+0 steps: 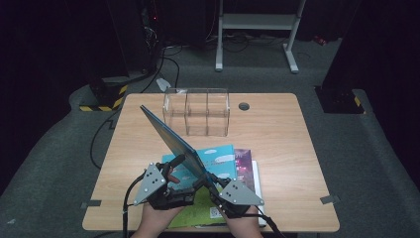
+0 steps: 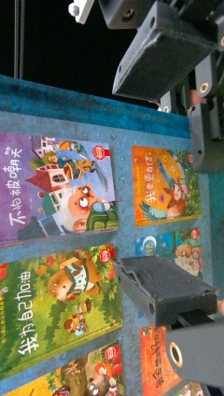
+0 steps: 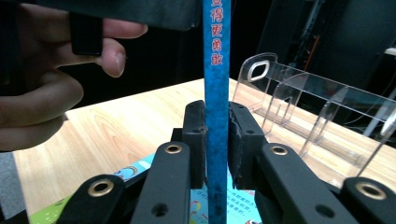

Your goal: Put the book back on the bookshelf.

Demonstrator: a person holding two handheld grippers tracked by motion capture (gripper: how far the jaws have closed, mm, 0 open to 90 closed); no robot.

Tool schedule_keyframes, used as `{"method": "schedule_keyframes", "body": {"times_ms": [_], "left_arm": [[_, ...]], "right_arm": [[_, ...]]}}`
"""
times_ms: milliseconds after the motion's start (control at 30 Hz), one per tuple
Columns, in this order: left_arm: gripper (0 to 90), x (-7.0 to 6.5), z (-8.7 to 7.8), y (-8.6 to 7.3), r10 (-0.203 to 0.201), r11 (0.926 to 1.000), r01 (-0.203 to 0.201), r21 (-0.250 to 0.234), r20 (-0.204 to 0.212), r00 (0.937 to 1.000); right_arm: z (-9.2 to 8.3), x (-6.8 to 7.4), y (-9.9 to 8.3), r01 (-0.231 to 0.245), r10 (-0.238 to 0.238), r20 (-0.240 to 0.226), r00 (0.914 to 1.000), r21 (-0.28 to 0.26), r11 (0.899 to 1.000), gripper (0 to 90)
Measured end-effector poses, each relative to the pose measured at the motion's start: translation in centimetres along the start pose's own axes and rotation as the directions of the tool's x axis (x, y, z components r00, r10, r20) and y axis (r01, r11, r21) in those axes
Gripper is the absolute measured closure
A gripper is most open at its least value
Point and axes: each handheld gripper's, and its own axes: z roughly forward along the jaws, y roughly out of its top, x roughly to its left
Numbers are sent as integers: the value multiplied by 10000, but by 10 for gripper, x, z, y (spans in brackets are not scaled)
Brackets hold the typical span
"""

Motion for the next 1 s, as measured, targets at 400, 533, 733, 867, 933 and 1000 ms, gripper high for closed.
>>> {"method": "schedule_keyframes", "body": {"times_ms": [400, 533, 733, 867, 933, 1000], "left_arm": [[136, 0, -1, 0, -44, 10000, 45, 44, -143, 9999], [135, -1, -1, 0, -23, 10000, 25, 87, -239, 9997], [131, -1, -1, 1, -2, 9998, 9, 181, -368, 9993], [127, -1, -1, 2, 39, 9997, -27, 261, -445, 9990], [127, -1, -1, 2, 11, 9996, 2, 287, -447, 9990], [127, -2, 0, 2, 34, 9994, -18, 338, -462, 9989]], "right_arm": [[5, 8, -2, 171, -168, -152, 9997, 161, 9997, 691], [6, 11, -2, 216, -211, -219, 9995, 216, 9995, 651], [8, 13, -2, 230, -220, -306, 9993, 301, 9993, 619], [10, 17, -3, 371, -354, -393, 9986, 421, 9984, 606], [11, 19, -4, 460, -437, -521, 9977, 438, 9980, 605], [12, 21, -4, 528, -499, -588, 9970, 489, 9974, 603]]}}
